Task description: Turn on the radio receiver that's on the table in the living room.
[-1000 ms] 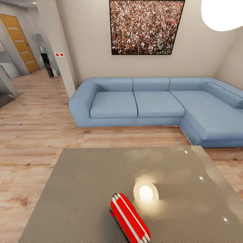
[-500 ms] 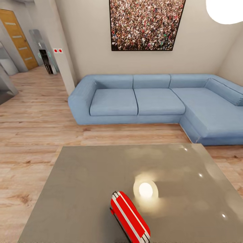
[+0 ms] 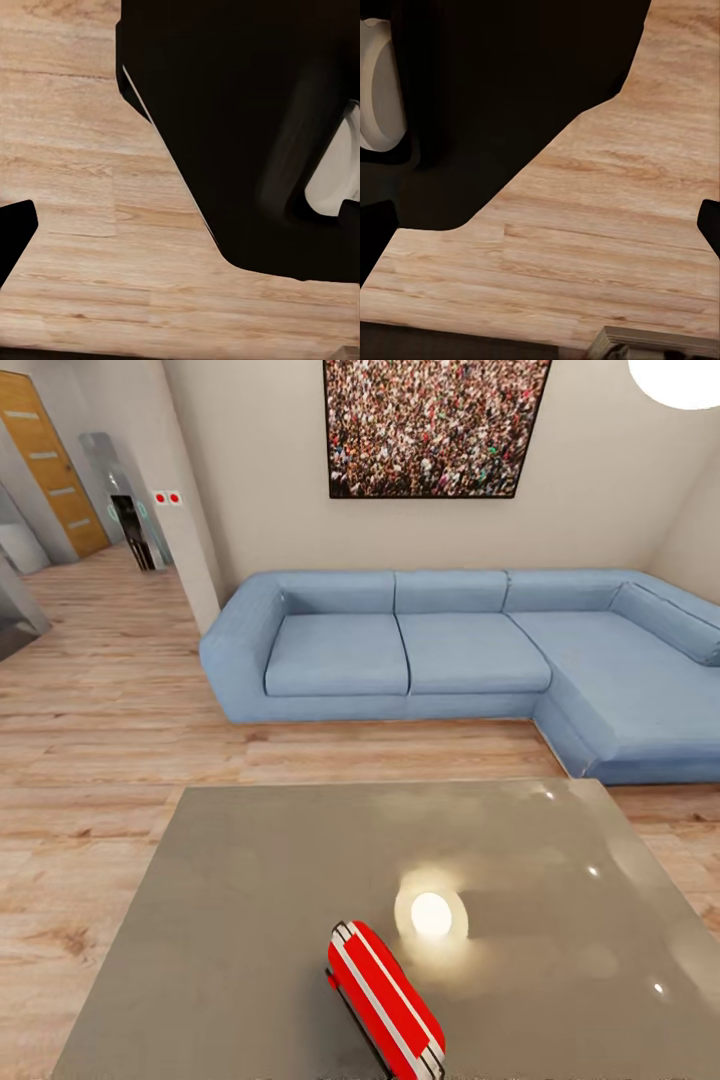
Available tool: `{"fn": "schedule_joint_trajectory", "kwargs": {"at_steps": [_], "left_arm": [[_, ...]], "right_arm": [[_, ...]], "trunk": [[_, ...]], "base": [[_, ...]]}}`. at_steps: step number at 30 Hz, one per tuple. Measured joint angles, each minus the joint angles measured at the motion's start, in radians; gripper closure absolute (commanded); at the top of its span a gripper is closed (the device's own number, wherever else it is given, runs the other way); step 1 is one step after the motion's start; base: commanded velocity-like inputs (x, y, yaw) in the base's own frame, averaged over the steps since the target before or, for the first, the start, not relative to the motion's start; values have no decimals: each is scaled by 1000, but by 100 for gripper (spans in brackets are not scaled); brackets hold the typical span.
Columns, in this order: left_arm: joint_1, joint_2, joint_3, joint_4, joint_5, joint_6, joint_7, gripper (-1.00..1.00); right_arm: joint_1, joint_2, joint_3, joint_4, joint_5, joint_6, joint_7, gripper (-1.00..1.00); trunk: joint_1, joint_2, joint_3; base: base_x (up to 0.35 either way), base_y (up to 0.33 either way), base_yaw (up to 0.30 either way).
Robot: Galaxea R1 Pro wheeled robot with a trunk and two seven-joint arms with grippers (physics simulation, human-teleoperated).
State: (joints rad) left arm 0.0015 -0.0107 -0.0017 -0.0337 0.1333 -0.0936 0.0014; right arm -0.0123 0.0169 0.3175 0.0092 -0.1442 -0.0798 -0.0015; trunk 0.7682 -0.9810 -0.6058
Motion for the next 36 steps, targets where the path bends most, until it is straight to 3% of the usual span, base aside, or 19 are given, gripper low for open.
{"fn": "schedule_joint_trajectory", "kwargs": {"at_steps": [20, 29, 32, 36], "left_arm": [[0, 0, 0, 0, 0, 0, 0, -100], [0, 0, 0, 0, -1, 0, -3, -100], [0, 15, 0, 8, 2, 0, 0, -100], [0, 17, 1, 4, 2, -1, 0, -100]], "right_arm": [[0, 0, 0, 0, 0, 0, 0, -100], [0, -1, -2, 0, 3, -1, 2, -100], [13, -18, 11, 17, 0, -14, 0, -100], [14, -9, 28, 17, -1, -17, 0, -100]], "trunk": [[0, 0, -33], [0, 0, -34], [0, 0, -34], [0, 0, -34]], "base": [[0, 0, 0], [0, 0, 0], [0, 0, 0], [0, 0, 0]]}}
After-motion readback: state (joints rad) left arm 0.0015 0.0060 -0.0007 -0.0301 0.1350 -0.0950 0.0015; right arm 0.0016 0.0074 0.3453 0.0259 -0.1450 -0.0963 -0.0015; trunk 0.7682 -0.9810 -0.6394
